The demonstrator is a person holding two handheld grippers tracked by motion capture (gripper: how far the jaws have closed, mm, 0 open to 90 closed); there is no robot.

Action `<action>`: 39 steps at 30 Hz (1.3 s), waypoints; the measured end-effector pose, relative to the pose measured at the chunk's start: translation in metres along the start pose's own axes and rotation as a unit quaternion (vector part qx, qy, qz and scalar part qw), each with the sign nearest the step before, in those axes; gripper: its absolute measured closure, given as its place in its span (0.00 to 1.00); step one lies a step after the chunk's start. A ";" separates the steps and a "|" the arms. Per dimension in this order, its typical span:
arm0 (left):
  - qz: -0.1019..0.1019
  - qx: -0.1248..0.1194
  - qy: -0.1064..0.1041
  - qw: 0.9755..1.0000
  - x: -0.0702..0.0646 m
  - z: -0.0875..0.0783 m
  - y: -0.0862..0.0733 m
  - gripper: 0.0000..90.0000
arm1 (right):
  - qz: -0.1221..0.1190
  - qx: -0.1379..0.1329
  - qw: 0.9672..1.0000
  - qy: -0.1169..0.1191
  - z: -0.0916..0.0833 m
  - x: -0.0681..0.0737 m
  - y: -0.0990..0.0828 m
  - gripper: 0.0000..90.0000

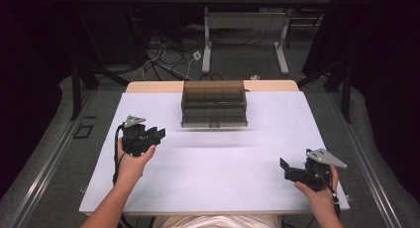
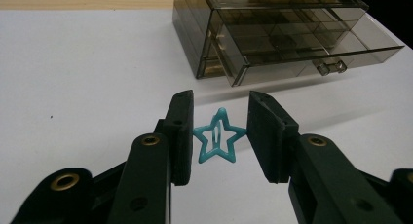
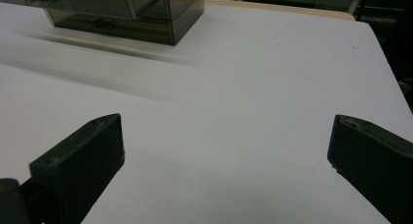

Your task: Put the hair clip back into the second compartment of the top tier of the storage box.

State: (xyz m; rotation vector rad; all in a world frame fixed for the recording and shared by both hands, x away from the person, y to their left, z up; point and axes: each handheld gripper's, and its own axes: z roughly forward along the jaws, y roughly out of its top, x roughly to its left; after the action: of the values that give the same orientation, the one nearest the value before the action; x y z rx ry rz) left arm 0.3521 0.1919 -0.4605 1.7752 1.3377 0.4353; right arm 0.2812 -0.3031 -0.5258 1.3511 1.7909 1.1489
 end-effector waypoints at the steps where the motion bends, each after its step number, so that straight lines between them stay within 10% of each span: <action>1: 0.000 -0.001 -0.001 1.000 -0.001 0.001 0.001 0.70 | 0.000 0.000 1.000 0.000 0.000 0.000 0.000 0.00; 39: 0.025 0.002 -0.039 0.999 -0.046 0.039 0.037 0.70 | -0.001 0.005 1.000 0.001 -0.001 -0.001 0.000 0.00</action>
State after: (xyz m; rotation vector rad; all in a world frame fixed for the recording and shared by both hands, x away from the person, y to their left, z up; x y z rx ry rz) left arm 0.3853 0.1312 -0.4447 1.8143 1.2426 0.3858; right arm 0.2808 -0.3041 -0.5253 1.3549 1.8004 1.1423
